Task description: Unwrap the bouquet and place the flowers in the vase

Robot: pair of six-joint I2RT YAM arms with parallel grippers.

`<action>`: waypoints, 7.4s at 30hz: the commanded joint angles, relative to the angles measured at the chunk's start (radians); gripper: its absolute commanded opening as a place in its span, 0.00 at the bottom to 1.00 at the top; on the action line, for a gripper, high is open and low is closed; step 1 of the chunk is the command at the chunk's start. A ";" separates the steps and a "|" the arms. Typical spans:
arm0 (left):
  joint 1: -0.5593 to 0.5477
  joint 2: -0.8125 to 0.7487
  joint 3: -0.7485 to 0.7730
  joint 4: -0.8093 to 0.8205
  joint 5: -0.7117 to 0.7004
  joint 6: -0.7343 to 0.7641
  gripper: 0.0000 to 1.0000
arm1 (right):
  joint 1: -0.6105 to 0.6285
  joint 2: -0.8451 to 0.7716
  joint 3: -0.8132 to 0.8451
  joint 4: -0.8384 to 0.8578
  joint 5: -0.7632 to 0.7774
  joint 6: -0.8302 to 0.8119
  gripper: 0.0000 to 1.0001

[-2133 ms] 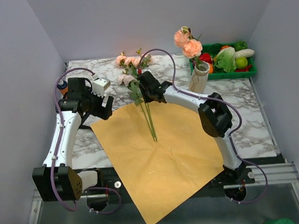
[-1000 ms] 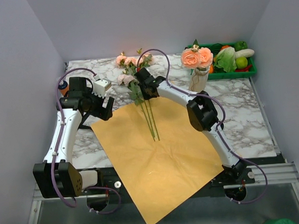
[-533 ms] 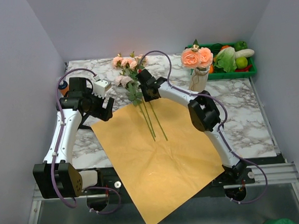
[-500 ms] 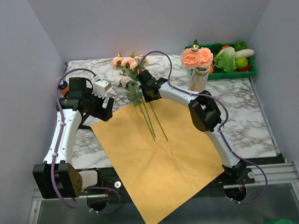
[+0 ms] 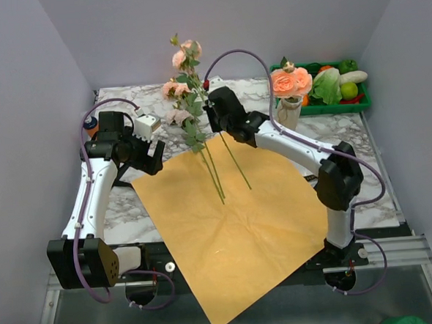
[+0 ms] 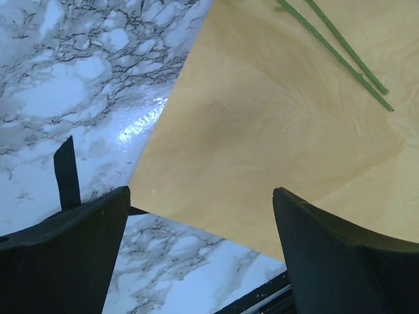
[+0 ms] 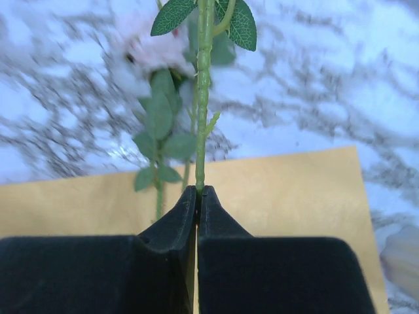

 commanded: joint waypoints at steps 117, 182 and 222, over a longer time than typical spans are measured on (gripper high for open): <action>0.005 0.082 0.163 -0.069 0.128 -0.021 0.99 | -0.009 -0.917 -0.538 0.508 -0.027 -0.369 0.69; 0.057 0.068 0.069 0.081 -0.002 -0.084 0.99 | -0.075 0.540 0.461 -0.273 -0.257 0.042 0.48; 0.057 -0.004 0.111 -0.001 0.032 -0.073 0.99 | -0.075 0.154 0.323 -0.108 -0.149 0.028 0.01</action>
